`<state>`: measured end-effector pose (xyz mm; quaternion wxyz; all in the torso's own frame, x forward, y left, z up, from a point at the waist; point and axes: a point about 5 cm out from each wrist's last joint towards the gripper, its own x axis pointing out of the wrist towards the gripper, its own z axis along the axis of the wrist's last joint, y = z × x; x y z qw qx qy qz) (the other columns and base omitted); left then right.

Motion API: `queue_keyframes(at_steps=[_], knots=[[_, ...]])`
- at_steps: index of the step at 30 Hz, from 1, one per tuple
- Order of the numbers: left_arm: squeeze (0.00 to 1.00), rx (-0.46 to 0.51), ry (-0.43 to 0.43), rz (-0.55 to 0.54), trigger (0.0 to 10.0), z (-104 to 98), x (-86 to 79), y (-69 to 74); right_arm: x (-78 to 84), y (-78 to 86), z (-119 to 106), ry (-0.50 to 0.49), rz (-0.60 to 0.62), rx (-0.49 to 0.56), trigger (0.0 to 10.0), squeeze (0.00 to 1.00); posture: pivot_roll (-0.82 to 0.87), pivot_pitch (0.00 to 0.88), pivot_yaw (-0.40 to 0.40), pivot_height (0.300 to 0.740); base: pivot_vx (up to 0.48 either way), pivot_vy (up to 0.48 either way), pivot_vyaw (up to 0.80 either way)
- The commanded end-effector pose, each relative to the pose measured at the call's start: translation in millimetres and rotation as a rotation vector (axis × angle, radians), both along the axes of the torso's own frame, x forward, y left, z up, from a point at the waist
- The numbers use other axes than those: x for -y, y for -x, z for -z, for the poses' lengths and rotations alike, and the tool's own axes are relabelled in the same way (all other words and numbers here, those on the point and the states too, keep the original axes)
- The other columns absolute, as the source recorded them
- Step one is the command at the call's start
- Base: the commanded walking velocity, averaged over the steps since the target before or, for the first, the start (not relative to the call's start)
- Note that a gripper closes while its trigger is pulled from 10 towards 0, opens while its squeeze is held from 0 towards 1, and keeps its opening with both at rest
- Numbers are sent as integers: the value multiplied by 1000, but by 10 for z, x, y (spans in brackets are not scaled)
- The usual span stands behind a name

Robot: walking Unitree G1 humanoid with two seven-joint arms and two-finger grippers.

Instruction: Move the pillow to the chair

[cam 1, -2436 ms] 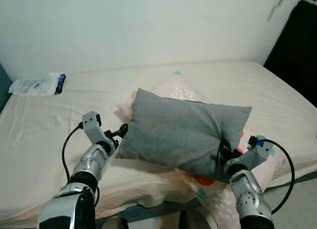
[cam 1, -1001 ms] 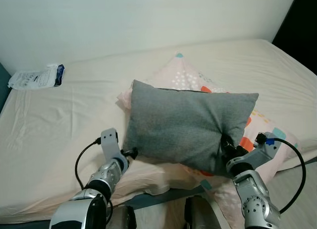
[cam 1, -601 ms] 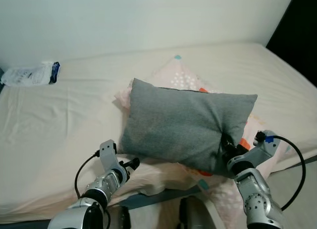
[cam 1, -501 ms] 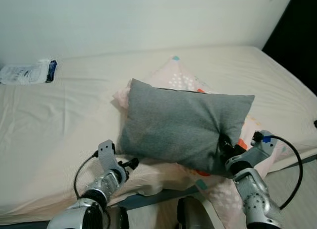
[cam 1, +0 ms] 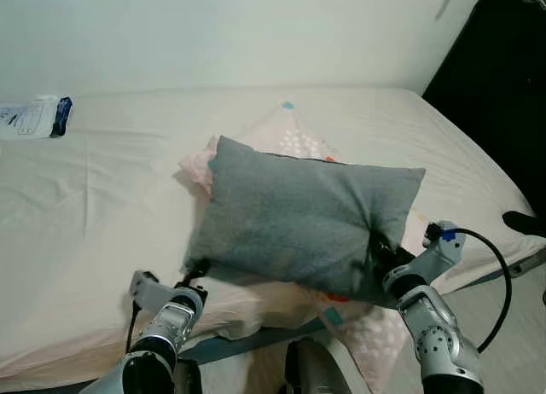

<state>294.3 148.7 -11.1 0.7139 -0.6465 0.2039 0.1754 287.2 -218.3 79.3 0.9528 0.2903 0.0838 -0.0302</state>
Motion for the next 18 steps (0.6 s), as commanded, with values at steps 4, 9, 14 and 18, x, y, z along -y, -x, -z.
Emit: queue_keyframes(at_steps=[4, 9, 14, 18], knots=[[1000, 217, 121, -85, 10000, -264, 40, -216, 163, 46, 31, 0, 66, -16, 0, 0, -168, 91, -131, 629, 0, 0, 0], [1000, 539, 251, 20, 10000, -685, 263, -446, 175, 49, 50, -8, 70, -17, 0, 0, -153, 86, -123, 629, 0, 0, 0], [1000, 661, 141, 281, 10000, -828, 589, -440, 174, 55, 61, -9, 70, -18, 0, 0, -150, 81, -118, 629, 0, 0, 0], [1000, 773, 46, 494, 10000, -847, 746, -324, 180, 52, 59, -6, 68, -14, 0, 0, -147, 77, -114, 629, 0, 0, 0]])
